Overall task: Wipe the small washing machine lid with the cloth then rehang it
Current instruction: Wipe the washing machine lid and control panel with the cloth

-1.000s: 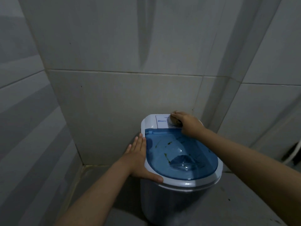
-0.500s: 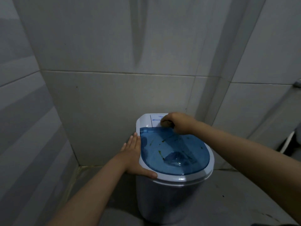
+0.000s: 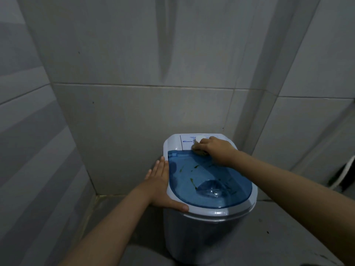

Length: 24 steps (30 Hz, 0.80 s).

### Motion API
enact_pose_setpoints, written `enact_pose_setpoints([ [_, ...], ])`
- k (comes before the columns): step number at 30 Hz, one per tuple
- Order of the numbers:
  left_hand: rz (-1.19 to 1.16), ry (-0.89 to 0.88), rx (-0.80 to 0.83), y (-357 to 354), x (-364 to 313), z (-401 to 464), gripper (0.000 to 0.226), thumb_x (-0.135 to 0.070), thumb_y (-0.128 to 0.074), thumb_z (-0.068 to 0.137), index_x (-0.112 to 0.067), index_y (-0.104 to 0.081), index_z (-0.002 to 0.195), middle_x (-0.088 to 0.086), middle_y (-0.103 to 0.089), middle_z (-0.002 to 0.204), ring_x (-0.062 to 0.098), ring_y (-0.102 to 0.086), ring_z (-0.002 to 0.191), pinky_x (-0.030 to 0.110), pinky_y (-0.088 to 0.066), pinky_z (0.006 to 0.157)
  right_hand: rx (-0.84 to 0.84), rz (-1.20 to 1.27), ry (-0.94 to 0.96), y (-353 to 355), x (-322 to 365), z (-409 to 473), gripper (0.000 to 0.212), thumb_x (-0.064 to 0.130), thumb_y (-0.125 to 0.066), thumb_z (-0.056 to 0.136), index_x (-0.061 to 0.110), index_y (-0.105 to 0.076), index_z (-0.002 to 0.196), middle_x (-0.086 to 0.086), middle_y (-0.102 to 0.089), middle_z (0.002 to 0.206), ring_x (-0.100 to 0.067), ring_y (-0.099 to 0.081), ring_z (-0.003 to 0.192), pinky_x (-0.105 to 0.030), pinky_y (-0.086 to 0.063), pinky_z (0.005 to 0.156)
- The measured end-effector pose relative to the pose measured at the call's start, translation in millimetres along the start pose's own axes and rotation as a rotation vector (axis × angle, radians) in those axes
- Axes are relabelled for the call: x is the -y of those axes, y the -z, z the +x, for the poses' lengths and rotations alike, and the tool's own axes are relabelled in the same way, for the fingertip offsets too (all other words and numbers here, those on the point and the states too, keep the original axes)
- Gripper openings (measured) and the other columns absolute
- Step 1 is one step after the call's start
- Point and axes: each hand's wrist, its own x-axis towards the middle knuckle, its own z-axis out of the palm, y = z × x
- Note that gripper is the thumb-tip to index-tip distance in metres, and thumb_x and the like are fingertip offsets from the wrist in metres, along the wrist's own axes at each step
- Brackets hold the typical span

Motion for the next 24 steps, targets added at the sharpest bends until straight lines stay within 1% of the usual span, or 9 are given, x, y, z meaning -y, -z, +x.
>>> enact_pose_setpoints([
  [2,0.004,0.000,0.000,1,0,-1,0.148,-0.081,-0.064,0.050,-0.014,0.031,0.142,0.004,0.038,0.150,0.022,0.032,0.138,0.043,0.012,0.114,0.024,-0.032,0.016,2,-7,-2,0.061,0.002,-0.054,0.081,0.028,-0.042,0.134,-0.005,-0.054,0.124,-0.031,-0.051,0.106,-0.043,-0.049,0.081],
  [5,0.004,-0.003,0.005,2,0,-2,0.147,-0.080,-0.064,0.051,-0.014,0.031,0.142,0.005,0.038,0.150,0.022,0.032,0.138,0.044,0.012,0.114,0.072,-0.073,0.022,10,-17,-5,0.054,0.005,-0.052,0.085,0.030,-0.045,0.132,-0.003,-0.054,0.126,-0.029,-0.053,0.110,-0.033,-0.043,0.076],
  [8,0.011,-0.003,0.011,2,-1,-3,0.147,-0.080,-0.064,0.051,-0.013,0.031,0.141,0.006,0.039,0.149,0.023,0.033,0.138,0.044,0.013,0.114,0.178,-0.152,-0.009,28,-24,-4,0.045,0.005,-0.052,0.084,0.024,-0.054,0.125,-0.006,-0.056,0.123,-0.029,-0.055,0.111,-0.032,-0.042,0.073],
  [9,0.014,-0.003,0.012,3,-1,-3,0.148,-0.080,-0.064,0.051,-0.012,0.031,0.141,0.006,0.039,0.149,0.023,0.033,0.138,0.044,0.013,0.114,0.182,-0.170,-0.037,34,-26,-2,0.042,0.005,-0.052,0.083,0.022,-0.056,0.121,-0.007,-0.057,0.121,-0.029,-0.055,0.110,-0.031,-0.040,0.071],
  [12,0.015,-0.004,0.023,3,-1,-2,0.148,-0.080,-0.064,0.051,-0.012,0.032,0.141,0.006,0.039,0.149,0.024,0.033,0.138,0.045,0.012,0.114,0.037,-0.105,-0.131,48,-26,9,0.040,0.000,-0.054,0.080,0.017,-0.057,0.116,-0.010,-0.057,0.117,-0.030,-0.056,0.103,-0.031,-0.038,0.068],
  [15,0.010,-0.007,0.023,3,0,-1,0.149,-0.081,-0.064,0.050,-0.012,0.032,0.141,0.005,0.040,0.149,0.023,0.033,0.138,0.045,0.012,0.114,-0.098,-0.026,-0.136,49,-17,28,0.048,0.000,-0.057,0.080,0.019,-0.052,0.124,-0.010,-0.056,0.120,-0.032,-0.055,0.103,-0.038,-0.047,0.072],
  [17,0.007,-0.009,0.018,3,-1,-1,0.149,-0.080,-0.065,0.050,-0.012,0.032,0.141,0.005,0.040,0.149,0.022,0.034,0.138,0.045,0.012,0.115,-0.091,0.028,-0.059,40,-6,42,0.046,0.004,-0.054,0.083,0.021,-0.052,0.126,-0.010,-0.055,0.124,-0.033,-0.054,0.106,-0.041,-0.048,0.079],
  [20,0.013,-0.008,0.014,2,0,0,0.148,-0.080,-0.065,0.051,-0.012,0.032,0.141,0.005,0.041,0.148,0.022,0.034,0.138,0.045,0.012,0.116,-0.010,-0.004,0.049,22,5,59,0.037,0.009,-0.051,0.087,0.020,-0.055,0.122,-0.009,-0.055,0.124,-0.034,-0.053,0.108,-0.037,-0.045,0.079],
  [24,0.010,-0.014,0.002,1,1,1,0.149,-0.080,-0.065,0.050,-0.013,0.032,0.141,0.004,0.041,0.149,0.022,0.034,0.138,0.043,0.013,0.113,0.021,0.006,-0.010,16,-2,73,0.042,0.007,-0.053,0.085,0.023,-0.056,0.123,-0.008,-0.055,0.125,-0.033,-0.054,0.110,-0.033,-0.041,0.075],
])
